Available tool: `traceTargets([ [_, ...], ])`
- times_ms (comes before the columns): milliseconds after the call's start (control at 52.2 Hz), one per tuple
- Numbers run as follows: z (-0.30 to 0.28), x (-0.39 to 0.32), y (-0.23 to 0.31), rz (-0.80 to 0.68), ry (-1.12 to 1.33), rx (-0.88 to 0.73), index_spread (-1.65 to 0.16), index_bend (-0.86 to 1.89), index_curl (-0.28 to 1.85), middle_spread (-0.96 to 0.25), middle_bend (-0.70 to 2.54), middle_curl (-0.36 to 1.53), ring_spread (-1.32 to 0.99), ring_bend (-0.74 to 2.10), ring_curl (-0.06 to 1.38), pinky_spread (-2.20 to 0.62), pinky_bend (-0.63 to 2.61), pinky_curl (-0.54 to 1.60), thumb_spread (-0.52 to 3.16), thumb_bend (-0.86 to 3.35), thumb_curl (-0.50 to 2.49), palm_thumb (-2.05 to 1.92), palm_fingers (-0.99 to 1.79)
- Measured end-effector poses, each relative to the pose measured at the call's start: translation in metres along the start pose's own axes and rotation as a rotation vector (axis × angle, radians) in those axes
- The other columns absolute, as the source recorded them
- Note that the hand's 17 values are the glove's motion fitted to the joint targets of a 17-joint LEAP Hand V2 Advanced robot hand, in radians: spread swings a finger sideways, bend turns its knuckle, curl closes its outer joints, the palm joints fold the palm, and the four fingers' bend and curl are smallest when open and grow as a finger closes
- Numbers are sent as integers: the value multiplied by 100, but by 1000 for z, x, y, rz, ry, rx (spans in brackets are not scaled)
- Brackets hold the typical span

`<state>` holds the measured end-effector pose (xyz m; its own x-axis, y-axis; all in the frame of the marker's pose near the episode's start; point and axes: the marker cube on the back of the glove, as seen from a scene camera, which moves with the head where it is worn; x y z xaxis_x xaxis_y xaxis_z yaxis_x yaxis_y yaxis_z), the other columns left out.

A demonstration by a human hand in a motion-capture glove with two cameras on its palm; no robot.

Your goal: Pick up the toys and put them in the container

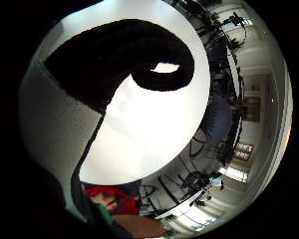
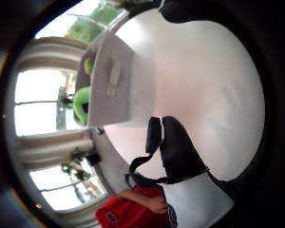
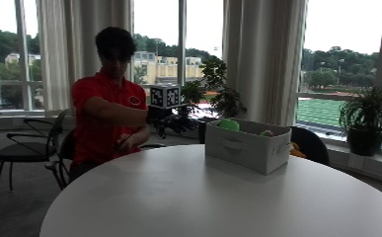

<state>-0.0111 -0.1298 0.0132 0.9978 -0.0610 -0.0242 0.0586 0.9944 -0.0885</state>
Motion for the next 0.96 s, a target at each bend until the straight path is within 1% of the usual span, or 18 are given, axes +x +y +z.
traceTargets([
  [211,8,13,2,17,-8,-4,-43,19,36,-10,15,27,2,20,38,11,117,30,131,-1,37,16,-5],
  [307,9,29,-7,26,-26,-33,-44,19,36,-10,15,26,3,19,37,11,117,31,132,-1,37,17,-5],
  [824,6,30,-8,-3,-21,-38,-45,20,39,-10,15,26,2,19,36,11,114,31,131,-1,36,15,-4],
  [959,11,21,1,-4,0,6,-45,20,40,-10,16,26,2,20,36,11,114,31,131,-1,36,16,-3],
])
